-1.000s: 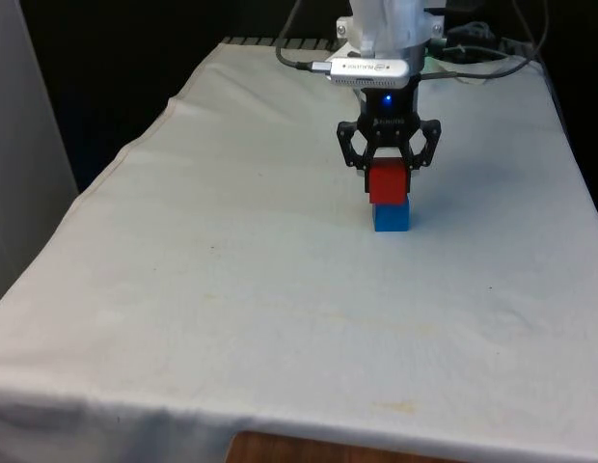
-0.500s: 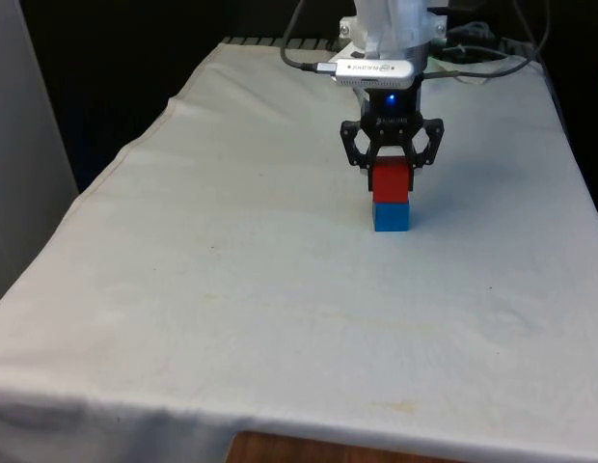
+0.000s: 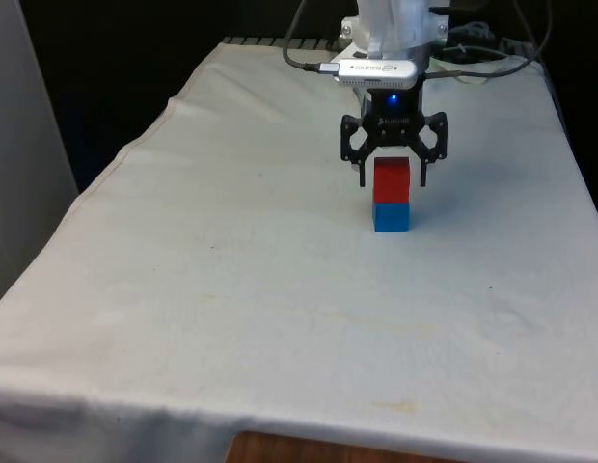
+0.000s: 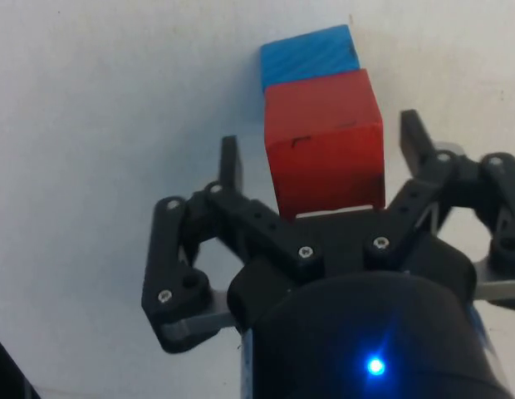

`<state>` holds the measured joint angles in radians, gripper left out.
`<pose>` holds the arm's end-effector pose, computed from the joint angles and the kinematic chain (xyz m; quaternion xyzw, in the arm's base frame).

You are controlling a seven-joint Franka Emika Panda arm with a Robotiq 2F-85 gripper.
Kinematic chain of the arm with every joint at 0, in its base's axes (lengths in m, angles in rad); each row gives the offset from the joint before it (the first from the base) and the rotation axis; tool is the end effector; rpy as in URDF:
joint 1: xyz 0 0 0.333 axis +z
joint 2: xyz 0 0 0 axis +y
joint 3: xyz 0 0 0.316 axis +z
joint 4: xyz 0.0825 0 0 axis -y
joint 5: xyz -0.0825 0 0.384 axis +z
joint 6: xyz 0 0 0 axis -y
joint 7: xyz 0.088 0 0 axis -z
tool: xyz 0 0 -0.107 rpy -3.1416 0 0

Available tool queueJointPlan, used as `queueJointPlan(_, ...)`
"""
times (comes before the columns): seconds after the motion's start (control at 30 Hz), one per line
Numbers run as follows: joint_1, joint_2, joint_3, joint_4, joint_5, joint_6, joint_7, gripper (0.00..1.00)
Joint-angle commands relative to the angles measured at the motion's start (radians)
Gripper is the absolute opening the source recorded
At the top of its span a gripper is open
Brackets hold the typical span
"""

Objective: Stack the two cubes.

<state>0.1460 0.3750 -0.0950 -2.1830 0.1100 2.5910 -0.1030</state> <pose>0.5639 0.0264 0.2187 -0.9992 -0.0342 -0.0183 0.0118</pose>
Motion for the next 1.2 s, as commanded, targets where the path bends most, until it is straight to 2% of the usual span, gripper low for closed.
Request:
queueJointPlan(0.0,0.002,0.000,-0.001,0.000,-0.003,0.000,0.005,0.82)
queueJointPlan(0.07,0.002,0.000,-0.001,0.000,-0.003,0.000,0.005,0.98)
queueJointPlan(0.1,0.002,0.000,-0.001,0.000,-0.003,0.000,0.005,1.00)
queueJointPlan(0.3,0.002,-0.001,-0.001,0.001,-0.002,-0.001,0.005,1.00)
queueJointPlan(0.47,-0.002,-0.039,0.000,0.001,0.000,-0.026,-0.001,1.00)
queueJointPlan(0.5,-0.002,-0.025,0.000,0.006,0.000,-0.016,0.000,1.00)
queueJointPlan(0.7,-0.008,-0.079,-0.008,0.003,-0.003,-0.061,-0.008,1.00)
queueJointPlan(0.73,-0.006,-0.065,-0.004,0.004,0.000,-0.049,-0.005,1.00)
queueJointPlan(0.97,-0.019,-0.122,-0.023,0.008,-0.003,-0.102,-0.027,1.00)
queueJointPlan(1.17,-0.024,-0.143,-0.038,0.014,-0.002,-0.124,-0.043,1.00)
